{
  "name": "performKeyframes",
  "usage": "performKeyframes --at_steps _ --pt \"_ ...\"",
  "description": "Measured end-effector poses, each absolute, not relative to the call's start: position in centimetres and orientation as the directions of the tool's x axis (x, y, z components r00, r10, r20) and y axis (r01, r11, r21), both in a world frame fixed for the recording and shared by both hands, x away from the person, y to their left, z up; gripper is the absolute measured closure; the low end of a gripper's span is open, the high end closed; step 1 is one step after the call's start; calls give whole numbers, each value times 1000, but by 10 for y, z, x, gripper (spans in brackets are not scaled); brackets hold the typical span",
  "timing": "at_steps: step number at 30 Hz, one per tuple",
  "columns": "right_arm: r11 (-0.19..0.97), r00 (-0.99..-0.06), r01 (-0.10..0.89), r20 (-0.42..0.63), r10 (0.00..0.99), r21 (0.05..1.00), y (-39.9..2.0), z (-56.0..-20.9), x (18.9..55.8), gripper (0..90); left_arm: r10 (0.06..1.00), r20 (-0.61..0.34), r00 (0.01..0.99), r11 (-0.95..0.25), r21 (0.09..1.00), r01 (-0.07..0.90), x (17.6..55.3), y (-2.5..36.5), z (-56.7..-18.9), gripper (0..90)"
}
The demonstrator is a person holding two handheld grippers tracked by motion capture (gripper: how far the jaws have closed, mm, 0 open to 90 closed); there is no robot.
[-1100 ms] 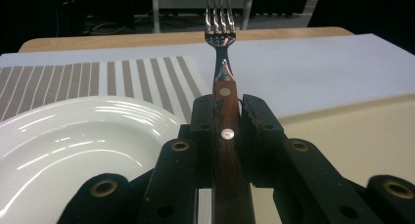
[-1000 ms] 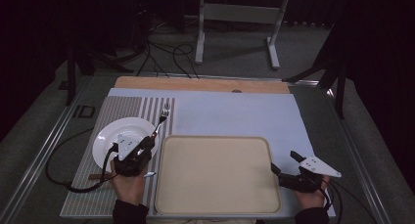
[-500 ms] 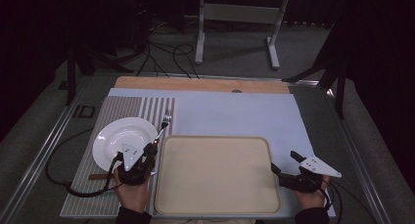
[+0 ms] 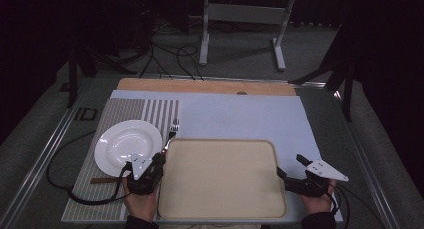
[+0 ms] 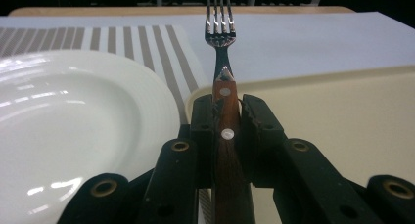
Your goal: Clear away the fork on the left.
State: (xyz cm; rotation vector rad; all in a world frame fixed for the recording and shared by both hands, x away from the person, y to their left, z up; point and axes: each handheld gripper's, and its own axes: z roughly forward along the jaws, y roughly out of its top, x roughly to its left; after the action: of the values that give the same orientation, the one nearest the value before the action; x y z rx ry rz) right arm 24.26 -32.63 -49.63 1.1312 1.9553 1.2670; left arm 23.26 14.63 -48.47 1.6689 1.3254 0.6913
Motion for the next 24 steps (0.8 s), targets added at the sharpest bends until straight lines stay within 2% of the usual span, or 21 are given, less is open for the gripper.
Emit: performKeyframes --at_steps 24 --pt "209 -499 357 -3 866 910 -325 -497 243 106 962 -116 249 -57 801 596 207 131 -523 774"
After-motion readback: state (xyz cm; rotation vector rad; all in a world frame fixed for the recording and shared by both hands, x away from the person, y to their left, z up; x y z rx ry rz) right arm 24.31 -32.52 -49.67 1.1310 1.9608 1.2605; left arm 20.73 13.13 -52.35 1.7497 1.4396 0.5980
